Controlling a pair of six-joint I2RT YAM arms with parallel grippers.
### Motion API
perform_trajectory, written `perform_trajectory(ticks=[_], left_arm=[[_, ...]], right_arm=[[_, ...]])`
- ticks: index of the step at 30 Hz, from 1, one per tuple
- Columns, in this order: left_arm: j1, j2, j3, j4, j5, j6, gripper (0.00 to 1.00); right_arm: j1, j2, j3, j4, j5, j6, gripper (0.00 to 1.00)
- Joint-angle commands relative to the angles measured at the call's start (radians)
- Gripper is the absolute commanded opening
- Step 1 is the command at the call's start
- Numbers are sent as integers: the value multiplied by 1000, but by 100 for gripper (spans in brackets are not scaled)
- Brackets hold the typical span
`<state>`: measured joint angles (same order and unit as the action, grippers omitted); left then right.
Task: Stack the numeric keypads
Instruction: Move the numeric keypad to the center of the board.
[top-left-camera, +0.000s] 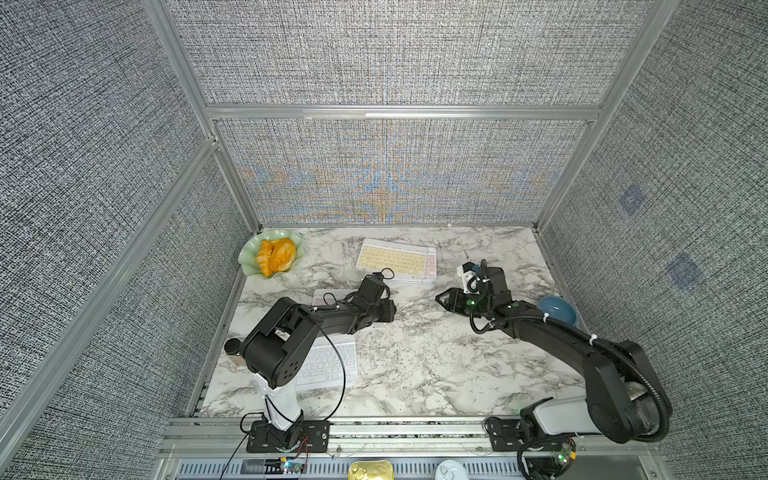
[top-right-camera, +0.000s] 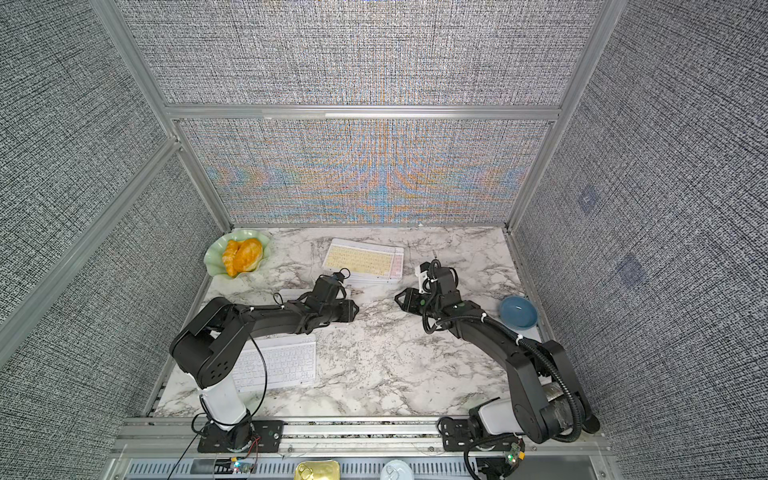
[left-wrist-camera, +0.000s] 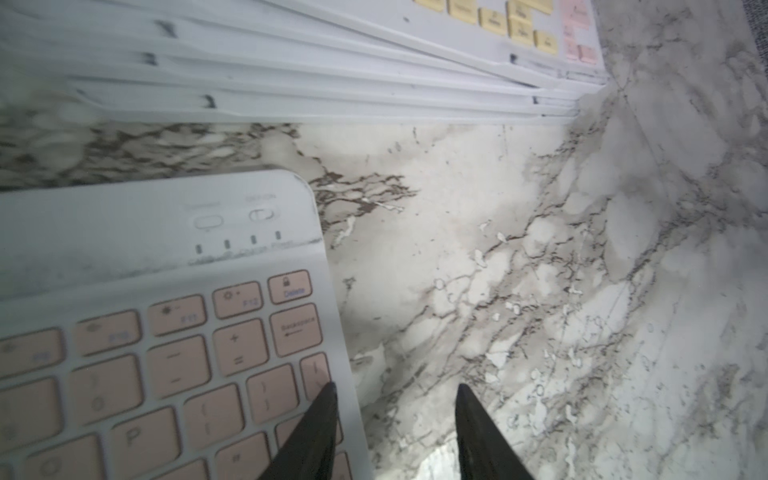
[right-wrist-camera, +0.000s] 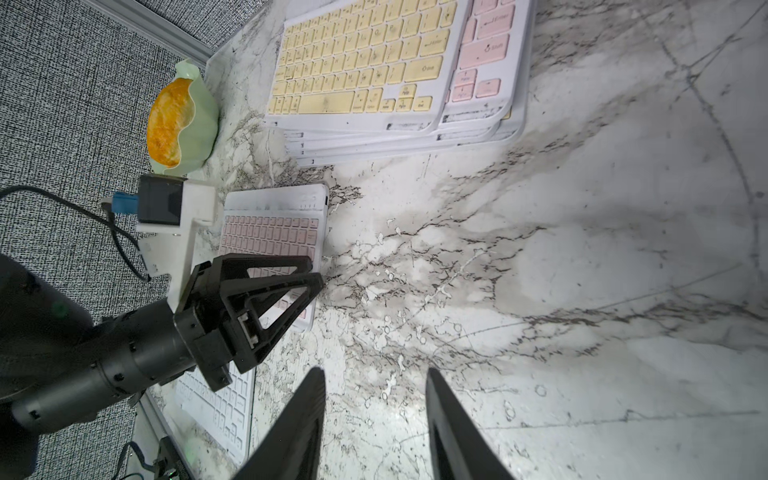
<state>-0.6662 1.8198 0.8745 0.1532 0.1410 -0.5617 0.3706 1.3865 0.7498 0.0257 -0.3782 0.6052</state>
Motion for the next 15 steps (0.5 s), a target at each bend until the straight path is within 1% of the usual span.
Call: perform_trajectory(ticks=[1, 3, 7, 15], left_arm=[[-19, 26, -7, -163, 122, -65, 47], [-33, 38, 5, -145, 139, -83, 47], [-64, 67, 29, -100, 155, -121, 47], [-119, 159, 116, -16, 183, -195, 47]], right_arm=[[-10, -27, -16, 4, -14, 36, 43], [-27, -50, -35, 19, -35, 60, 43], [-52, -111, -61, 15, -30, 79, 43], [-82, -225, -66, -90, -1, 59, 43]])
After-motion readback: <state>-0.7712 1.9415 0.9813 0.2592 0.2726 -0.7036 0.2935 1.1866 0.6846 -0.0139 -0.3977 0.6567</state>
